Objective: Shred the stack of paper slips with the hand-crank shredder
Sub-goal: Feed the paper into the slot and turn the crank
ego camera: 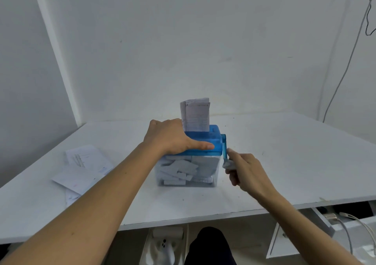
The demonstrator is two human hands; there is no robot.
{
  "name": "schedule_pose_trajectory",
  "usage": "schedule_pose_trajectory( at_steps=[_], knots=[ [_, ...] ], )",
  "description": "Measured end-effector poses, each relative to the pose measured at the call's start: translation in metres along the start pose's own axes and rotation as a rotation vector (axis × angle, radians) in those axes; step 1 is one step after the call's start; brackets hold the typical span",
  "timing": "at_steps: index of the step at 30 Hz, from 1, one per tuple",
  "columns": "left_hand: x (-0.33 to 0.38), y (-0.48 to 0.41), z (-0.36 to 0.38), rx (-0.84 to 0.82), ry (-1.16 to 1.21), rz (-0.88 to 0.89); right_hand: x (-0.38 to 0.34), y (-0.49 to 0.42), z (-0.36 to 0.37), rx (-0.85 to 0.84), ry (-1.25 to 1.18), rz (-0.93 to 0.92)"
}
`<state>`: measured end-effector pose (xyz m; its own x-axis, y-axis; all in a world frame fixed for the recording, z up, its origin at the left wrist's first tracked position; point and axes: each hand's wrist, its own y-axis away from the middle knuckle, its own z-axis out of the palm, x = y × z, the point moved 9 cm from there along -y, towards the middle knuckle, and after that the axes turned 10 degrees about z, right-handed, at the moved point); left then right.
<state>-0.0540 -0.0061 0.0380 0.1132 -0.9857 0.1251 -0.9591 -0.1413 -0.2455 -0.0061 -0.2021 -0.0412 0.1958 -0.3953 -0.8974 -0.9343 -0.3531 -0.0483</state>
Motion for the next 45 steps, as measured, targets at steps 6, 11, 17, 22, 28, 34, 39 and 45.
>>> schedule_pose_trajectory(
  at_steps=[6,11,17,22,28,34,39,45],
  knots=[
    [-0.002,0.001,-0.001,-0.01,0.028,-0.005,-0.051,0.005,-0.022,-0.337,0.08,-0.214],
    [0.003,0.002,-0.003,-0.008,0.035,0.028,-0.085,-0.02,-0.038,-0.246,-0.042,-0.309],
    [0.001,0.0,-0.001,-0.01,0.03,0.028,-0.098,-0.069,-0.044,0.028,-0.086,-0.308],
    [-0.004,-0.003,0.002,0.018,0.025,-0.005,-0.084,-0.094,-0.029,0.06,-0.258,-0.204],
    [-0.003,-0.003,0.0,0.032,0.024,0.002,-0.059,-0.108,-0.015,0.108,-0.232,-0.091],
    [-0.003,-0.002,-0.001,0.049,0.005,-0.002,-0.019,-0.112,0.012,0.073,-0.202,0.08],
    [-0.004,0.001,-0.003,0.073,0.002,-0.04,-0.008,-0.098,0.018,-0.023,-0.082,0.166],
    [0.0,0.005,-0.003,0.055,0.0,-0.033,0.021,-0.061,0.018,-0.011,-0.025,0.256]
  ],
)
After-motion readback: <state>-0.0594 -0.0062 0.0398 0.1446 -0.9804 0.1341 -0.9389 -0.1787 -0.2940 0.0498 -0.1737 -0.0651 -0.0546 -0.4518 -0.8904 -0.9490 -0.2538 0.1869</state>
